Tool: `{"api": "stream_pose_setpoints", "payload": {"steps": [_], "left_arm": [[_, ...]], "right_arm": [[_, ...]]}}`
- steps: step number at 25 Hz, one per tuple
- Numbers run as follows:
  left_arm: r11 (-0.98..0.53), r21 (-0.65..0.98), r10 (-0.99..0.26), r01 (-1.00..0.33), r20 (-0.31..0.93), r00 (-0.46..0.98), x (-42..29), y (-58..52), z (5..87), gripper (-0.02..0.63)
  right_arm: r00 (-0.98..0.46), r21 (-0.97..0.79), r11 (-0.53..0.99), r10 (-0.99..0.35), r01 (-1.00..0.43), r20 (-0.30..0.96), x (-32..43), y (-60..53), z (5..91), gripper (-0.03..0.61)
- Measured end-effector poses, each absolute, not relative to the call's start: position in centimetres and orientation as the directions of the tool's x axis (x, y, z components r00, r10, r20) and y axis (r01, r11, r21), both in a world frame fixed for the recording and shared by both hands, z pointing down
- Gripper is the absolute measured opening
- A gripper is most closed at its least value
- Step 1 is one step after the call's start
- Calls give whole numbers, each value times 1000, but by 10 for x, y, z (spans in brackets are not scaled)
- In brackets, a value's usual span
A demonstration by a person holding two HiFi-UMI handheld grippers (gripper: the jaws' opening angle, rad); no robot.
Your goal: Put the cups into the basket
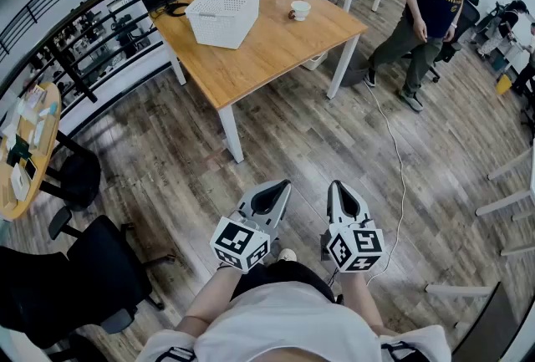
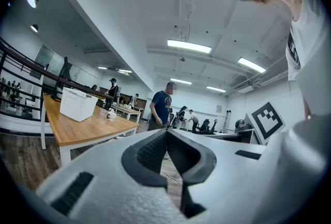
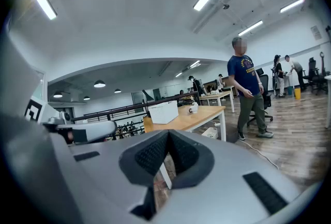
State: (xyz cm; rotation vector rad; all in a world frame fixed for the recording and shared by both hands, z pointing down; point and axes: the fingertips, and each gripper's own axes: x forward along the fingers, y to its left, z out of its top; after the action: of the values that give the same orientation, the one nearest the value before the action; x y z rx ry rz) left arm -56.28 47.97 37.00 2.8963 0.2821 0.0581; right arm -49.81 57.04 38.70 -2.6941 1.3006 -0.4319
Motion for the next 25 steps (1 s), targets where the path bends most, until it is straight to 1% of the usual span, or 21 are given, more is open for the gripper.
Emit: {"api": "stream_pose_setpoints", "payload": {"steps": [12,25], "left_arm": [[-956,237,181,173,10,984,-541,485,373,9],[-964,217,153,153,-17,988,-506,503,373,9]], "right_arm": [[564,-224,-599,-800,-768,205,-481,571,390,11],[533,-220,-556,-831,-802,156,-448,587,387,12]]}}
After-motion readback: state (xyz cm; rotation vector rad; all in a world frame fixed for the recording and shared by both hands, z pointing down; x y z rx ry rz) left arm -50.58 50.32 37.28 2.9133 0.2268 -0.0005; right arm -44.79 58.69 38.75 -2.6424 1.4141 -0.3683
